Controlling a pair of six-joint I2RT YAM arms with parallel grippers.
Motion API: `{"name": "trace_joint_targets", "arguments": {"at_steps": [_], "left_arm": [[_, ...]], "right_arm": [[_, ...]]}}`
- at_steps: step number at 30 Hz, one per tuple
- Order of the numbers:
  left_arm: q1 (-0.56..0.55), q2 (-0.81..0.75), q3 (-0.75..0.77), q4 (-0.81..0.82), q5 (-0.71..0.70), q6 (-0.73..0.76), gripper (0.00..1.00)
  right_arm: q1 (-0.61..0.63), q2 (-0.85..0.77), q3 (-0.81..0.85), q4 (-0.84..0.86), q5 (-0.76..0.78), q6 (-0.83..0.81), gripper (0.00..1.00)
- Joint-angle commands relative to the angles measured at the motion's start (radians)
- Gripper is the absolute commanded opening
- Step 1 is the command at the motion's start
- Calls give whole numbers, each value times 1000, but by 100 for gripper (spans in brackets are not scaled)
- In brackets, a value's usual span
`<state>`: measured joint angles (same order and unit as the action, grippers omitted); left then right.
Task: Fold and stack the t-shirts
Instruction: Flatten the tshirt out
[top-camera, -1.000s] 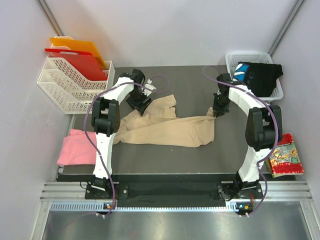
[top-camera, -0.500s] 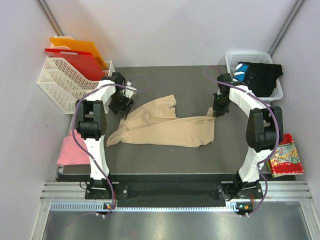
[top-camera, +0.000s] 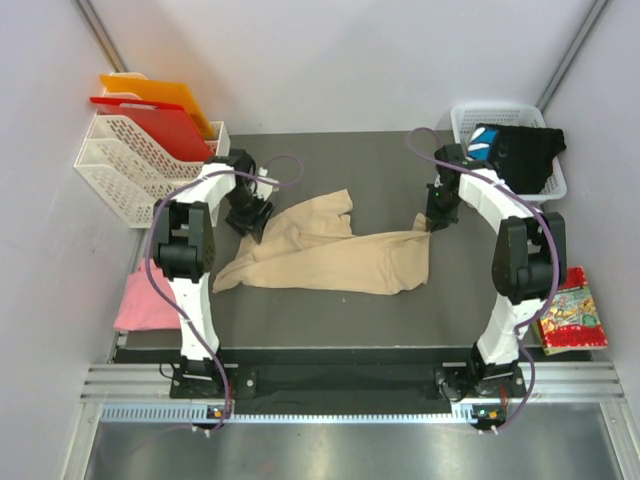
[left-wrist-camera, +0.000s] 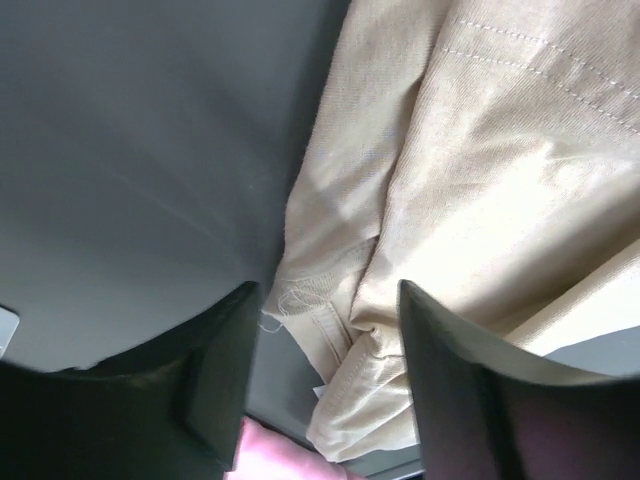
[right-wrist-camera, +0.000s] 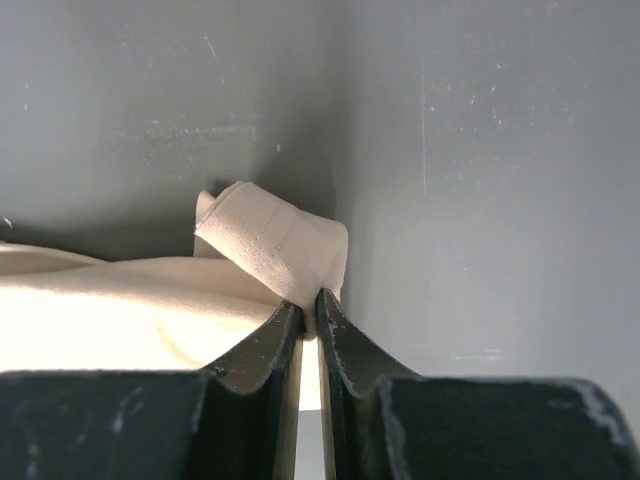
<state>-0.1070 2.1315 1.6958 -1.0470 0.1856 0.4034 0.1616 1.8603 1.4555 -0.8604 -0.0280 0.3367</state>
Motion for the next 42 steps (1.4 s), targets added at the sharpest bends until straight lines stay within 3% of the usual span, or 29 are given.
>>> {"name": "trace_joint_targets", "arguments": {"at_steps": [1,3,7,12,18,24,28,33,34,35,37,39,42], "left_arm": [[0,10,15,18,25,-17,58],[0,25,15,21,26,-17,47],[0,39,50,18,32,-26,0],[0,79,223,-40,25,-29,0],[12,153,617,-74,-46,-46,0],[26,111,586,-60,-91,-15,0],[39,24,394,-64,-64,-3,0],[50,-62,208,-30,-51,6,0],[50,-64,208,-33,-48,2,0],[50,-62,209,-44,-38,0,0],[50,-50,238,-54,-29,-6,0],[50,-32,278,-74,-25,-9,0],[50,-16,315,-94,-15,-12,0]], "right_arm": [[7,-18,19,11,-10,-2,10],[7,-18,16,11,-9,-4,9],[7,-10,34,9,-10,-5,7],[9,14,143,-2,-3,-2,4],[6,74,380,-43,25,1,0],[7,-21,428,-29,25,-1,0],[26,-270,161,-48,23,-7,2],[55,-513,-441,-132,-29,70,23],[58,-567,-517,-134,-73,85,34],[58,-585,-628,-134,-87,123,55],[58,-605,-662,-135,-107,139,60],[59,-586,-591,-131,-72,143,68],[56,-453,-356,-123,14,107,72]]}}
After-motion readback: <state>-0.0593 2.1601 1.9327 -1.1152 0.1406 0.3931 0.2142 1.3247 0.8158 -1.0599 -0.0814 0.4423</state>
